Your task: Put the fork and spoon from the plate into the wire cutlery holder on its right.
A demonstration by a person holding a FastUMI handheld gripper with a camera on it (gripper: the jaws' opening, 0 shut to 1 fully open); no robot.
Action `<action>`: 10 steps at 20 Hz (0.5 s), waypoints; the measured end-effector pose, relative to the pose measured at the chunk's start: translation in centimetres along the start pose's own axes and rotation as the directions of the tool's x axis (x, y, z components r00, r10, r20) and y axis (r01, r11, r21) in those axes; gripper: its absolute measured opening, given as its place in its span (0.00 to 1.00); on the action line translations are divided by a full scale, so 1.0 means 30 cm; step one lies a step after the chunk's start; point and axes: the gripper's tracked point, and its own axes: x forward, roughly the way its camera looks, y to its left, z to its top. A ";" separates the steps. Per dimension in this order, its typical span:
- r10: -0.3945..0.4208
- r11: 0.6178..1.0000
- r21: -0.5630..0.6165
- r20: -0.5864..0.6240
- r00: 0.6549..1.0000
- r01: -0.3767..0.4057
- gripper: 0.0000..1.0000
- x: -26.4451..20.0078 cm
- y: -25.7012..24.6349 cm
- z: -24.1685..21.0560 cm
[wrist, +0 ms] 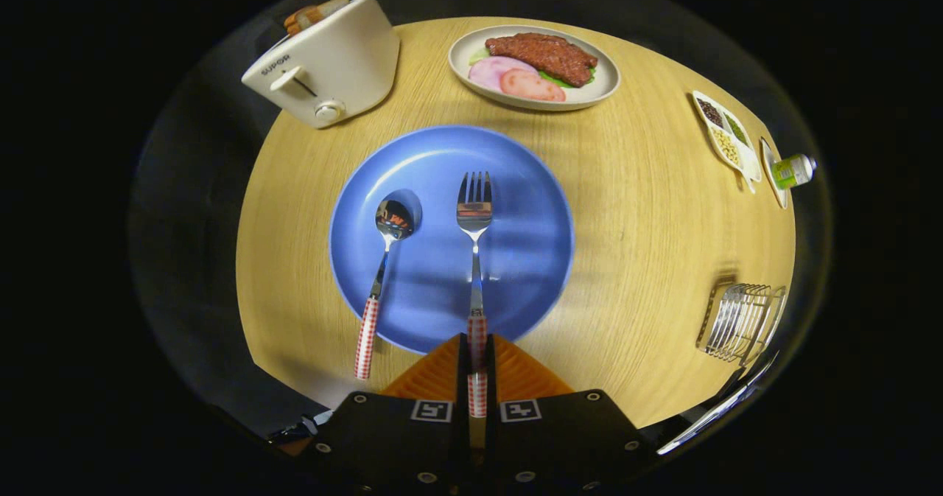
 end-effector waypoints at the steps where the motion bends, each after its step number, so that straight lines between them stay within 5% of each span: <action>1: -0.008 1.000 0.008 0.008 1.000 0.008 0.09 -0.032 -0.040 -0.007; 10: -0.127 0.991 0.061 0.079 0.989 0.122 0.09 -0.289 -0.515 -0.071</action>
